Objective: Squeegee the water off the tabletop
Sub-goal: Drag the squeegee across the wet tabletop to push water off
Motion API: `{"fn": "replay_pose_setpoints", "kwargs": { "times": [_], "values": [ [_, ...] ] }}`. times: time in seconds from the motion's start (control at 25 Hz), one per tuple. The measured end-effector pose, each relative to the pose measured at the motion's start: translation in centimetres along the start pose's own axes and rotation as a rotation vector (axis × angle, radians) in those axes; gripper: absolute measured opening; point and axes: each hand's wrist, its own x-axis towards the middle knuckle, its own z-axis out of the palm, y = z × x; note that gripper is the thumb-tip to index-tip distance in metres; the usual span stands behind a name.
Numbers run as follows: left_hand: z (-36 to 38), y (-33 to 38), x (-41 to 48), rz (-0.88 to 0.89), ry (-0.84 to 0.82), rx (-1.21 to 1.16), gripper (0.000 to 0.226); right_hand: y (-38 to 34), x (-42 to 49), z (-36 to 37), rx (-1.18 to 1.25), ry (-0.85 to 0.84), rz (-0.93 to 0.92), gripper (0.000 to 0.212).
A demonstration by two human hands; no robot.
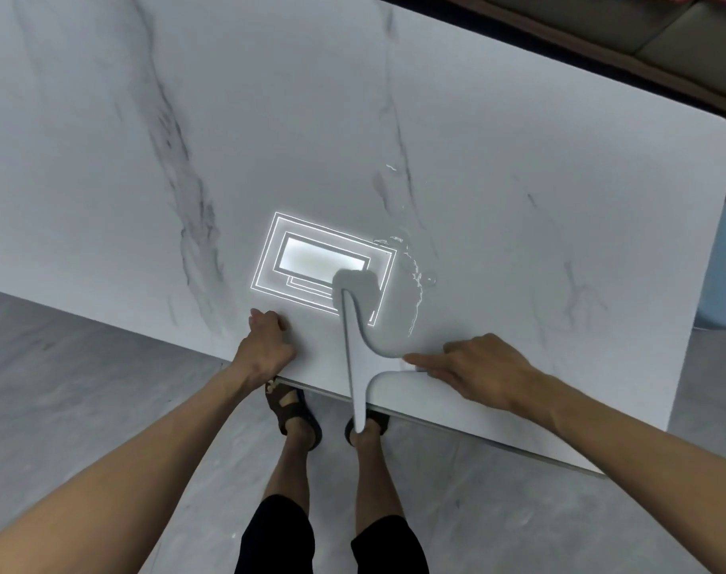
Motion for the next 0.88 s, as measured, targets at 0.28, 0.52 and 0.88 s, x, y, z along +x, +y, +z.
{"fn": "replay_pose_setpoints", "kwargs": {
  "times": [0.28,0.52,0.88],
  "values": [
    [0.0,1.0,-0.3,-0.043,0.044,0.002,0.042,6.2,-7.5,-4.0,-0.027,-0.172,0.282,0.045],
    [-2.5,4.4,-0.7,0.007,0.135,-0.085,0.033,6.8,-6.0,-8.5,0.219,-0.022,0.523,0.04],
    [-9.4,11.7,8.9,0.132,0.267,-0.191,0.011,13.3,14.1,-14.3,0.792,0.407,0.797,0.05]
  ]
}}
